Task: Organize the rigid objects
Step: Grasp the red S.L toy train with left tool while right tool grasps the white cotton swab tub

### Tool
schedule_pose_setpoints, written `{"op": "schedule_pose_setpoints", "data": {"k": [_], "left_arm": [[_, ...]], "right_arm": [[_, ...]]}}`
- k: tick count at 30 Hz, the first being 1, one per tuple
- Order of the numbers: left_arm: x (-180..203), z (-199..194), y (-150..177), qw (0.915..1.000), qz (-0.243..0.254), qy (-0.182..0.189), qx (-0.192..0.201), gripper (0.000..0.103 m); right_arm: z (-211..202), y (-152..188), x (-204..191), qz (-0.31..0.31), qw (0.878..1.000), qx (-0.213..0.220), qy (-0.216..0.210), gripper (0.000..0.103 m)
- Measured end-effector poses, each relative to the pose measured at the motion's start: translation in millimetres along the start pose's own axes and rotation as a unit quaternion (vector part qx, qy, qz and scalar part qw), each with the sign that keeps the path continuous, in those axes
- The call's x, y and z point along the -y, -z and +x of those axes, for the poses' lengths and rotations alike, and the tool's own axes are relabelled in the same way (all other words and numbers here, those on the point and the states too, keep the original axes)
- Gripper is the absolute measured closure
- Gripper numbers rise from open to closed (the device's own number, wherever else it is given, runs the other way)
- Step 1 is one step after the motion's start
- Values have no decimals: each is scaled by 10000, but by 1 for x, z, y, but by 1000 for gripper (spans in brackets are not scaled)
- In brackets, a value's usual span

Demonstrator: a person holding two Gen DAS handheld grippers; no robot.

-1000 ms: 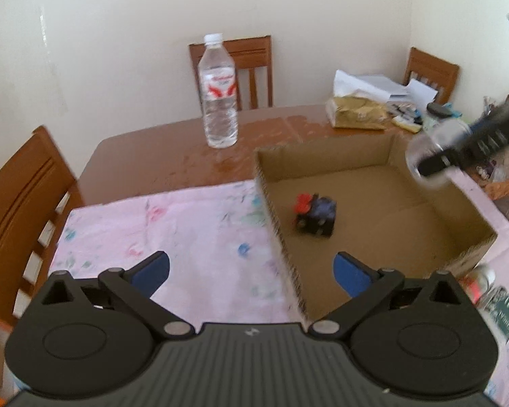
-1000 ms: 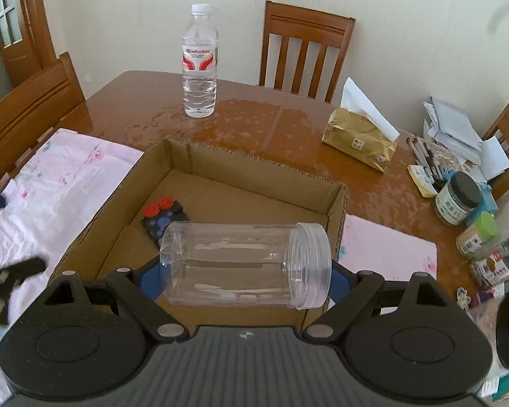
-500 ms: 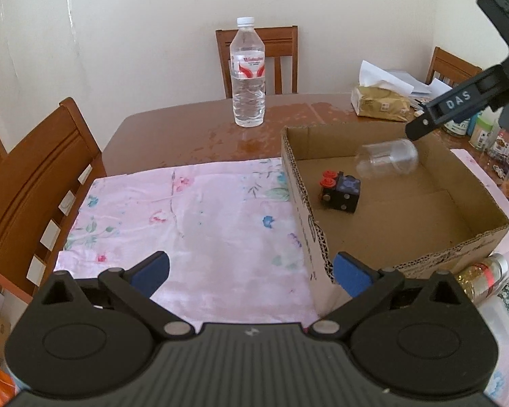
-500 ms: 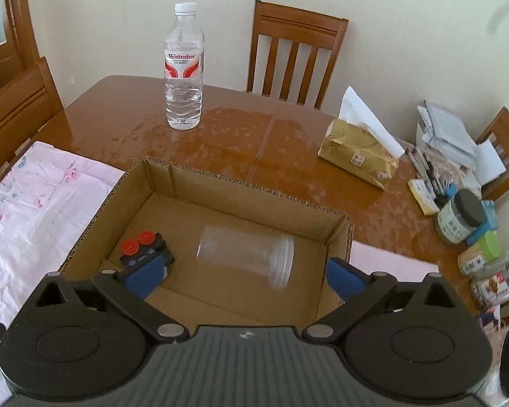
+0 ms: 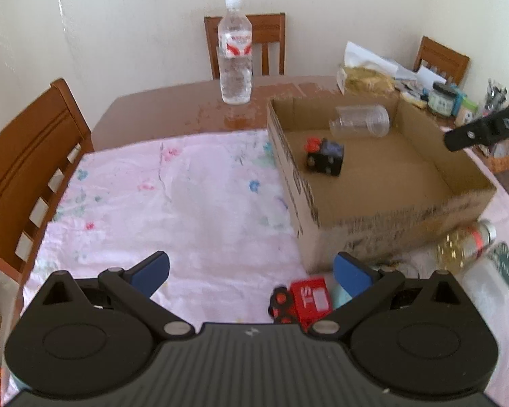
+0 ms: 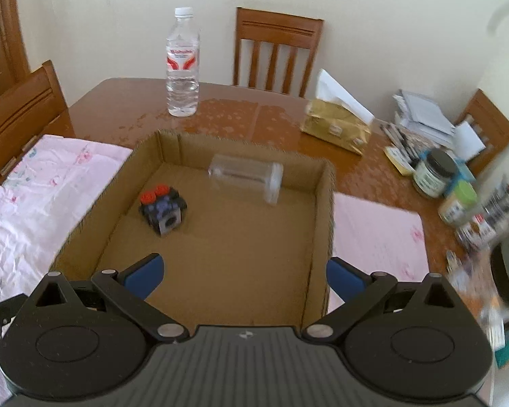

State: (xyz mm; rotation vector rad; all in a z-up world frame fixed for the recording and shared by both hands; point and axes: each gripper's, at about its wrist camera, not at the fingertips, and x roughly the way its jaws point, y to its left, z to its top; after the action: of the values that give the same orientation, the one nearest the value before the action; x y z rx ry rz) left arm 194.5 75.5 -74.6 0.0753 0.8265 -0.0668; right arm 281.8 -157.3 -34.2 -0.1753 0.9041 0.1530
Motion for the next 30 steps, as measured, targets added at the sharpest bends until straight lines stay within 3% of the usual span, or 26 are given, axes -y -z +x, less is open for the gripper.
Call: {"op": "schedule_pose_setpoints", "data": {"k": [6,11,19,30], "left_arm": [[5,-3,22,9994,31,157,-314,1],[11,-7,32,9991,14,64,-421,1],[25,-15,37,9981,-128,-180,-573,1],[32,-9,39,9973,-210,-105,-694,1]], "right_arm": [[-11,41,0,147,9996,-200,139,0],[-12,66,5,151,9989,-392,201,0],[-13,103,10,194,9981,-564,-125,0],[8,126,13,20,9952,-974,96,0]]}}
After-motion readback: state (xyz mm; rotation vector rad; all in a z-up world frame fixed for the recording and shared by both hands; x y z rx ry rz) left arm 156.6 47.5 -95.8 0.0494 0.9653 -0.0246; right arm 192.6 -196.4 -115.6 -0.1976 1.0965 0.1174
